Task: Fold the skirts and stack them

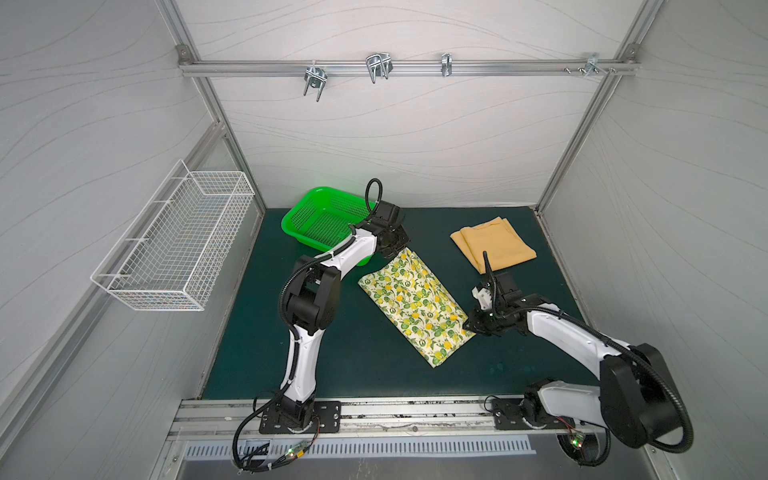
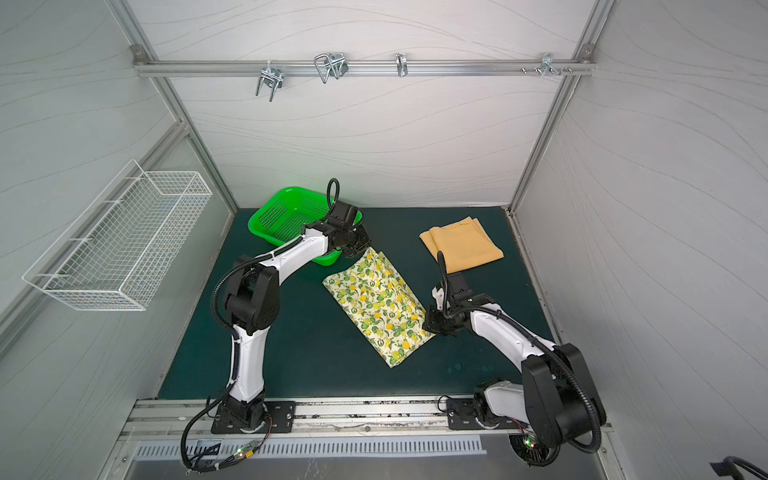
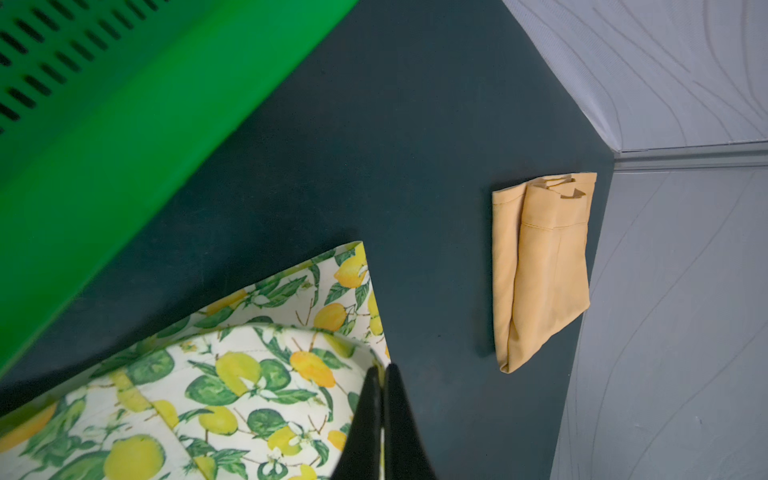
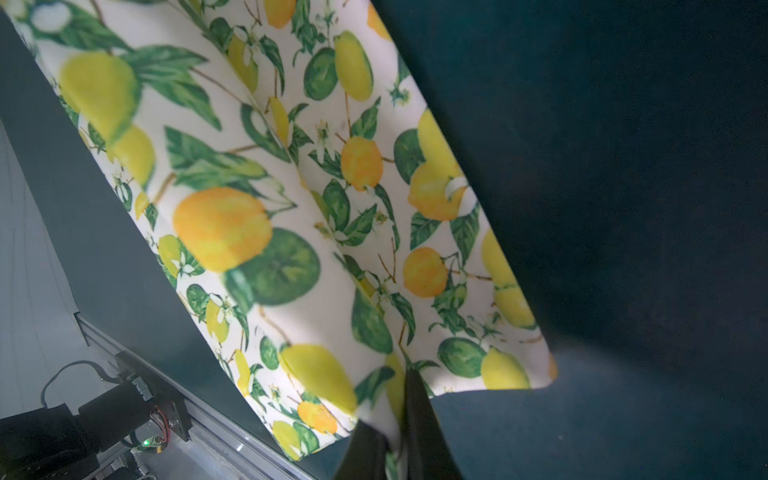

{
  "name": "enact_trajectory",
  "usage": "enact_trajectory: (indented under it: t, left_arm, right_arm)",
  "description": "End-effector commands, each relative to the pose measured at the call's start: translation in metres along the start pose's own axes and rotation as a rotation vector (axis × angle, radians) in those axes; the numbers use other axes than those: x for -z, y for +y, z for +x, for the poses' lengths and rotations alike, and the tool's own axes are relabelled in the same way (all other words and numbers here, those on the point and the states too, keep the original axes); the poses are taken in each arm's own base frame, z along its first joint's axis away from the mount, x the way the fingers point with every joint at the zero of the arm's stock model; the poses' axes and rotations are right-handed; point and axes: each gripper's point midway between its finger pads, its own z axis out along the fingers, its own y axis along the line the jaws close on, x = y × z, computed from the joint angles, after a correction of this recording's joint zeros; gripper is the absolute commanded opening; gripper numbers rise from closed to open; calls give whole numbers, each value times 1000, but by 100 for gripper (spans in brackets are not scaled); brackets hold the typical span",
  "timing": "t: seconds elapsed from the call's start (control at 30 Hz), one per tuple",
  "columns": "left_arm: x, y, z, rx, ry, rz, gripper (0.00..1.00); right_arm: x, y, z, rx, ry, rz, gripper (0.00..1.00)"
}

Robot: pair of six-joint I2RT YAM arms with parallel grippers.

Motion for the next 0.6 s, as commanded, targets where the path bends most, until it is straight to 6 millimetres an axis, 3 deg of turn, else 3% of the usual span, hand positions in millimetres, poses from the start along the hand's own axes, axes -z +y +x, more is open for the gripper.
enact_trajectory:
  t: [0.0, 0.13, 0.33, 0.57]
  left_arm:
    - [-4, -10, -9, 0, -21, 13, 4]
    - [-9, -12, -6, -2, 4, 18, 10]
    - [-1, -14, -7, -10, -4, 25, 31]
    - [23, -22, -10, -30, -31, 43, 35]
  right_arm:
    - [3, 4, -11, 22, -20, -13, 12]
    - [2, 1, -11, 20, -19, -3, 12]
    - [-1, -2, -11, 17, -12, 3, 17]
    - [-4, -11, -11, 11, -17, 38, 31]
